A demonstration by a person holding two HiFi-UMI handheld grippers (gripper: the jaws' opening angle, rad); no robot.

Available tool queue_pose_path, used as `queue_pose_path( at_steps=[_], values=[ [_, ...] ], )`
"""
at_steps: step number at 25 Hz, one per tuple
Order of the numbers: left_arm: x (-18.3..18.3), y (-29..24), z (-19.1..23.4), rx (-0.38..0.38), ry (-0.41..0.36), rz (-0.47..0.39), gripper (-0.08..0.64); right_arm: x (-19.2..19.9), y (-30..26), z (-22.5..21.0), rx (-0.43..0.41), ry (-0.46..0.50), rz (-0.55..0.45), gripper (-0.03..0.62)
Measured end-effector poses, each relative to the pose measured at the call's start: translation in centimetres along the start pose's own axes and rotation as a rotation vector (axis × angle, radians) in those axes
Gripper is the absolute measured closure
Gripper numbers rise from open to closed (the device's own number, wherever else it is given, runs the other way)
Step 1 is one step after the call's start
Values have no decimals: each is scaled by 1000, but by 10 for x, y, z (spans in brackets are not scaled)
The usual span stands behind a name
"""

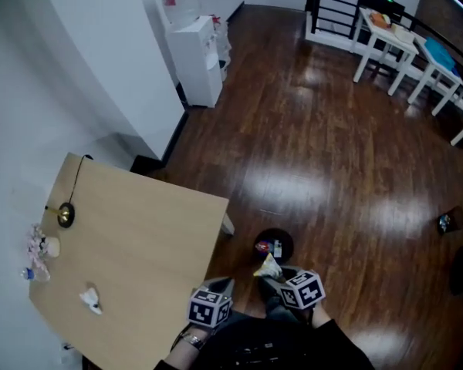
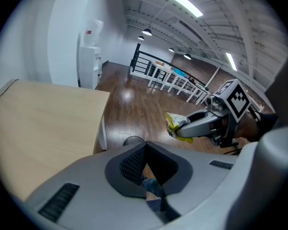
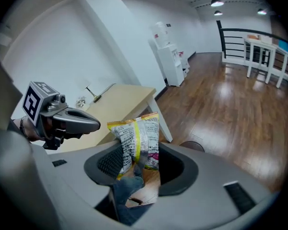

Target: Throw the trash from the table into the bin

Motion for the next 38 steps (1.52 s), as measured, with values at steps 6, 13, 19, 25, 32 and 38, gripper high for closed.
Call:
queue_pose_path(
  at_steps=[6, 13, 19, 25, 32, 38],
  values=[
    [0, -50, -32, 5, -70, 60, 554, 45, -12, -51, 76, -82, 36, 390],
    [8, -110, -51, -10, -62, 100, 554, 108, -73, -119, 114, -170, 131, 388],
    [25, -156, -49, -14, -37, 157, 554, 157, -139, -162, 129, -190, 203, 388],
    [42, -189, -41, -20, 12, 190, 554, 190, -195, -201, 159, -231, 238, 388],
    [62, -200, -39, -25, 46, 220, 554, 203, -230, -234, 216, -295, 276, 335],
    [67, -200, -34, -38, 58, 228, 554, 192, -232, -232, 176, -283, 250, 305]
  ],
)
Point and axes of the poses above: the fingertips, and each gripper's own axes: y backward along the fingers, z to its left, x out of its underside, the point moved 4 cm from there along y, backward along the fingers, and after that the axes turned 14 degrees about y, right-handed, at the moved point
